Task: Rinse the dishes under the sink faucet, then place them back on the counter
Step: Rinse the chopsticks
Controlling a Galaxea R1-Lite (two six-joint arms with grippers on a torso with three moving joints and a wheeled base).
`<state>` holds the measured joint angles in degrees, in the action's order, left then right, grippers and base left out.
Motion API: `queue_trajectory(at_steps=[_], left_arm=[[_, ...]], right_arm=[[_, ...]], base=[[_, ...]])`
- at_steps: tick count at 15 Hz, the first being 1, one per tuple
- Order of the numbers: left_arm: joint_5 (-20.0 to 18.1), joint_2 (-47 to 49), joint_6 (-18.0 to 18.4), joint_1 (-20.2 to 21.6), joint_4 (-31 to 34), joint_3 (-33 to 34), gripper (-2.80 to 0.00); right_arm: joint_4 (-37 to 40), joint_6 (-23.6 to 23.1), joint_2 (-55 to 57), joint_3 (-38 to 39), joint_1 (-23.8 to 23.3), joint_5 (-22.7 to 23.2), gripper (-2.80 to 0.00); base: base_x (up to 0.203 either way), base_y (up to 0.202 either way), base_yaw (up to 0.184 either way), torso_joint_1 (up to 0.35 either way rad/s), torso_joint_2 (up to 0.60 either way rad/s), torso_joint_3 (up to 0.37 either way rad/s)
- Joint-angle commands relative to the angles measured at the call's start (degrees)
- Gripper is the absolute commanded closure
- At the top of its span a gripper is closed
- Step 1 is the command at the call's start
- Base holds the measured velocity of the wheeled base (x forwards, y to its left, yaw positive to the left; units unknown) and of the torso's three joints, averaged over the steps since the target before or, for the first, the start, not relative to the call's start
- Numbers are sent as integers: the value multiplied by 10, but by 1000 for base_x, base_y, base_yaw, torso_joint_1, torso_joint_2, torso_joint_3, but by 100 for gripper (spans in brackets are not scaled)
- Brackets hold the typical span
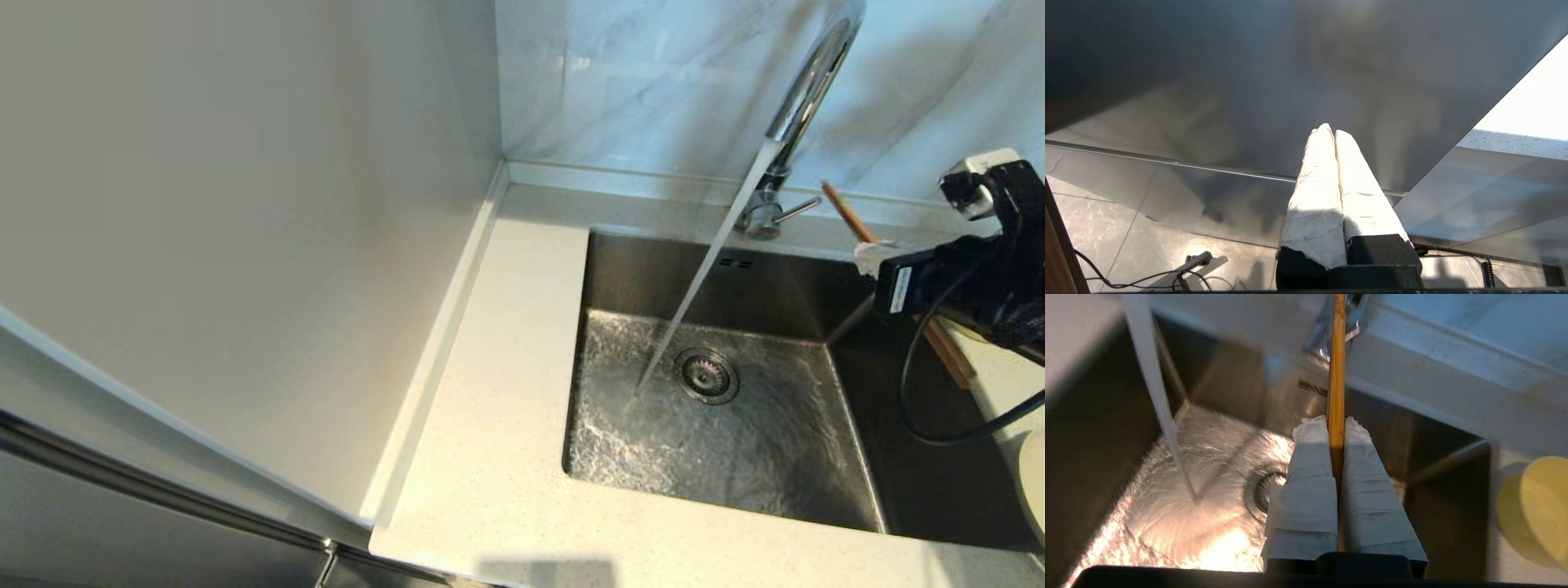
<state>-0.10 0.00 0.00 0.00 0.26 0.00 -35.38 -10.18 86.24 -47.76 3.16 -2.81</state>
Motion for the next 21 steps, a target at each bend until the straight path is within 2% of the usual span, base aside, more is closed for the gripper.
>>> queue_trajectory(at_steps=[1,3,6,10,13,21], left_arm=[[0,0,0,0,0,0,0],[0,0,0,0,0,0,0],[0,0,0,0,0,0,0],[0,0,0,0,0,0,0],[0,0,0,0,0,0,0],[0,0,0,0,0,0,0]], right_arm=[[-33,40,1,13,32,-19,0],[-61,64,12,29,61,-47,0],[-122,64,21,67,96,-66,0],[-125,59,3,87,152,-77,0],[-125,52,2,87,190,-107,0],[-125,53,15,71,194,-118,0]], base=[[0,0,0,0,0,0],[0,0,0,0,0,0],[0,0,0,0,0,0],[0,0,0,0,0,0],[0,0,0,0,0,0],[0,0,0,0,0,0]])
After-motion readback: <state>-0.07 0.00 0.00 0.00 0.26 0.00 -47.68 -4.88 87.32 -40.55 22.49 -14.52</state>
